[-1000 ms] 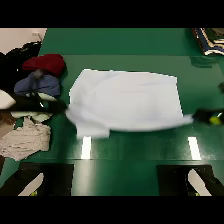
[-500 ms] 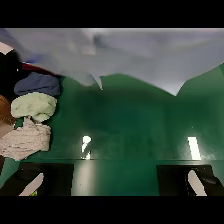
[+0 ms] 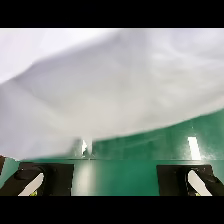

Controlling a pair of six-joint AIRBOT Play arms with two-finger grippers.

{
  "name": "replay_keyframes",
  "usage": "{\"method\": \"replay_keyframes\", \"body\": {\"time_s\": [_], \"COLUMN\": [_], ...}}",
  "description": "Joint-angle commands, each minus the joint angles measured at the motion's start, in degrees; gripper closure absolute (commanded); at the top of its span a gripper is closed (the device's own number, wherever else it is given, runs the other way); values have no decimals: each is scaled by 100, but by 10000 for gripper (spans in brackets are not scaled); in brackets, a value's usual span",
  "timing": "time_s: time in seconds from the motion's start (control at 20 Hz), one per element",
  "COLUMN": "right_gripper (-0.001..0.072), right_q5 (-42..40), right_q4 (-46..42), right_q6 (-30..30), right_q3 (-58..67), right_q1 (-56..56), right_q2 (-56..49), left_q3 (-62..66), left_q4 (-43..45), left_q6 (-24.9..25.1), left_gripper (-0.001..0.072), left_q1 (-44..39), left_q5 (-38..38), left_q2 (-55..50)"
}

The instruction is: Fold the shirts.

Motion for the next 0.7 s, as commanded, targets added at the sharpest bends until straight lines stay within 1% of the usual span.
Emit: {"method": "replay_keyframes", "body": {"time_s": [0.0, 0.1, 0.15, 0.2, 0.3, 0.4, 0.45, 0.55, 0.65], "right_gripper": [698, 698, 698, 698, 698, 698, 698, 698, 697], "right_q5": [1047, 1519, 1606, 1561, 1421, 1204, 977, 431, -321], "right_q4": [-146, -151, -101, -52, -33, -33, -31, 20, 326], "right_q6": [31, 28, 52, 52, 55, 52, 52, 55, 55], "right_q3": [-466, -1025, -1281, -1506, -1897, -2131, -2190, -2181, -2155], "right_q1": [2, 2, 17, 76, 243, 428, 505, 562, 544], "right_q2": [-826, -1390, -1681, -1928, -2448, -3005, -3298, -3812, -4256], "left_q3": [-1132, -1703, -1945, -2164, -2555, -2723, -2730, -2730, -2728], "left_q4": [190, 234, 284, 330, 348, 352, 345, 332, 334], "left_q6": [-101, -79, -74, 0, 116, 146, 245, 496, 570], "left_gripper": [684, 683, 683, 683, 683, 683, 683, 683, 683], "left_q1": [2, 2, 2, 2, 2, 2, 2, 2, 2], "left_q5": [-584, -1438, -1797, -1969, -2028, -1799, -1582, -968, -216], "left_q2": [-310, -881, -1220, -1547, -2249, -3023, -3399, -4087, -4527]}}
